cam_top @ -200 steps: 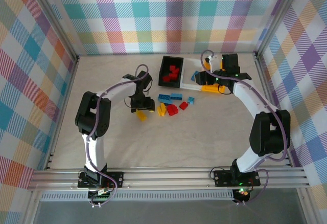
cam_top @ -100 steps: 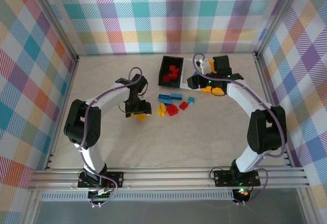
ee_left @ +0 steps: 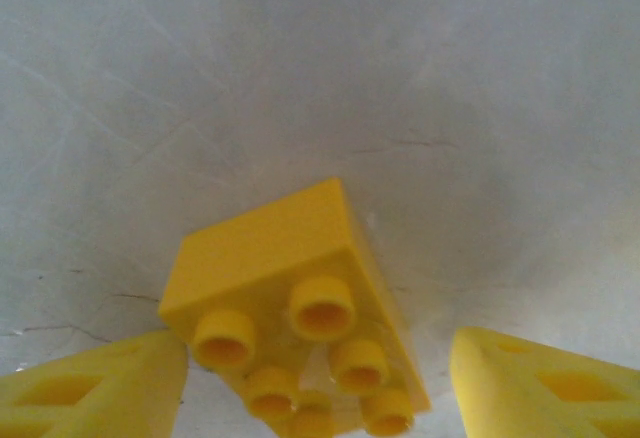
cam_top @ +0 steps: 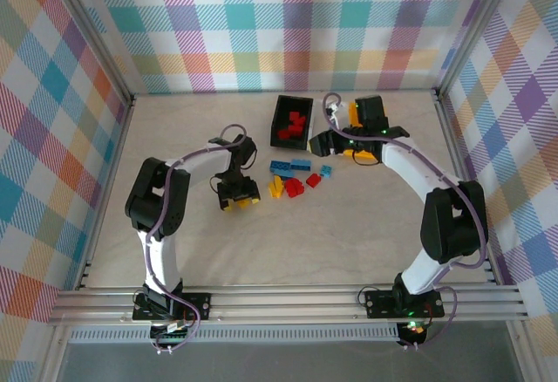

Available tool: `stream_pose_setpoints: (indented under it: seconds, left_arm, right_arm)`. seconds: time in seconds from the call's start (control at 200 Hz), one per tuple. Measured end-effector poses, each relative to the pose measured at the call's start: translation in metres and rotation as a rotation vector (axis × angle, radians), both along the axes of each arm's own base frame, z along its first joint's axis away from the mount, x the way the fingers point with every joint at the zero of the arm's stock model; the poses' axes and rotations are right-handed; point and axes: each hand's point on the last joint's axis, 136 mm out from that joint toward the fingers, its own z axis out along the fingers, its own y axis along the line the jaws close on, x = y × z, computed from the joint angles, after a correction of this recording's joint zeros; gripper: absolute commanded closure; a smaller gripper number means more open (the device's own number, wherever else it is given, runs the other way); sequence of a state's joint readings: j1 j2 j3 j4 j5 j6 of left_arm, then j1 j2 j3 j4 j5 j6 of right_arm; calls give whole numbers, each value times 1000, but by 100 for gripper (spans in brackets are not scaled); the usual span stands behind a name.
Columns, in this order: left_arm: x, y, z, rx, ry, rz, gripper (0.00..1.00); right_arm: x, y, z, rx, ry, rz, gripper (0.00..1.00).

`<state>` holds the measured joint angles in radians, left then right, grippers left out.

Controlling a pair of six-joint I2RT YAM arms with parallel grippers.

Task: Sort the legos into containers by color

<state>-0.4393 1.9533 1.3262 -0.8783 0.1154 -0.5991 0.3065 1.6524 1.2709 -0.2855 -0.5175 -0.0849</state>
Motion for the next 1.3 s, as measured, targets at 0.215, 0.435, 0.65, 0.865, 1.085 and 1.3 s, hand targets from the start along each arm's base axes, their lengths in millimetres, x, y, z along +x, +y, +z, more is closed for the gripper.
stream_pose_setpoints:
  seconds: [0.215,0.435,0.65,0.865,1.085,1.3]
  left_arm:
    - [2,3,0,9,5,25,43]
    - [4,6,-1,8,13,33,42]
    - [5,9,-1,19,38,37,49]
    - [6,13,-1,31,56,13,61]
    - [28,12,4,26,-14,-19,65]
    - [55,2,22,-14,-103,-46,66]
  right_arm:
    - [-21,13,-1,7,-3,66,28]
    - [-35,19,-6,7,8,103,28]
    - [-37,21,-6,9,7,110,28]
    - [-38,22,-6,9,7,115,29]
    - [-39,24,-6,12,8,122,28]
    - [-41,23,-9,11,12,119,27]
